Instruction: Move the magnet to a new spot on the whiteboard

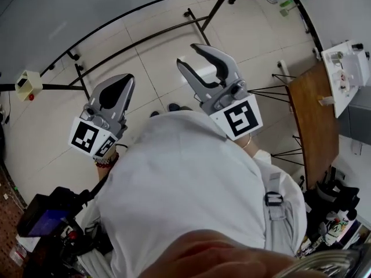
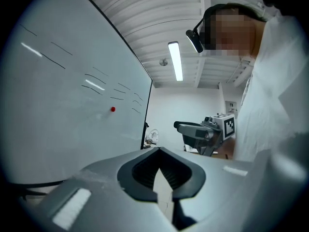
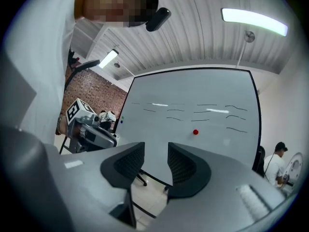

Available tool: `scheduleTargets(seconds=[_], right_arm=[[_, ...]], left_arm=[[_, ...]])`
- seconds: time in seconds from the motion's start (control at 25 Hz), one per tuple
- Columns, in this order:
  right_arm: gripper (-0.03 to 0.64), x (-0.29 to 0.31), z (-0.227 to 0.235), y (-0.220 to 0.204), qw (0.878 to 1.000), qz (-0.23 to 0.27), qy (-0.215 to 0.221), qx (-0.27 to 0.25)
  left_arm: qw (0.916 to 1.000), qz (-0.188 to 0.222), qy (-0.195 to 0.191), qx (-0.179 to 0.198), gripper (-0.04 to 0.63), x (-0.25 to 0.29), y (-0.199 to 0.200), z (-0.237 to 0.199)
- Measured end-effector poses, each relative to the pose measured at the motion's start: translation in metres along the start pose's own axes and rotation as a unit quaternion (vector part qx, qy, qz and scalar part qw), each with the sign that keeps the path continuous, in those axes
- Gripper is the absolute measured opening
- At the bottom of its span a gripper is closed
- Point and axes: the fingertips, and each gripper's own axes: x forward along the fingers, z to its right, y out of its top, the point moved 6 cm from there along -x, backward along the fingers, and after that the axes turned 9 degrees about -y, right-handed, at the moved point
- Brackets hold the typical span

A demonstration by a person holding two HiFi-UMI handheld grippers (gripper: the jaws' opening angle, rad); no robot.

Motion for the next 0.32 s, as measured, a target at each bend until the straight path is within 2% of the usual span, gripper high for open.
scheduleTargets(seconds=[0.12, 0.32], right_arm=[[0.146, 0.003, -0.009, 0.003, 1.000, 0.004, 0.002, -0.016], [0.146, 0.018, -0.035, 0.003, 0.999, 0.025, 0.030, -0.006]], left_arm=[[0.9999, -0.014, 0.002, -0.003, 0.005, -0.009, -0.006, 0.003], [0.9997, -0.018, 0.013, 0.010, 0.005, -0.034, -0.002, -0.005]])
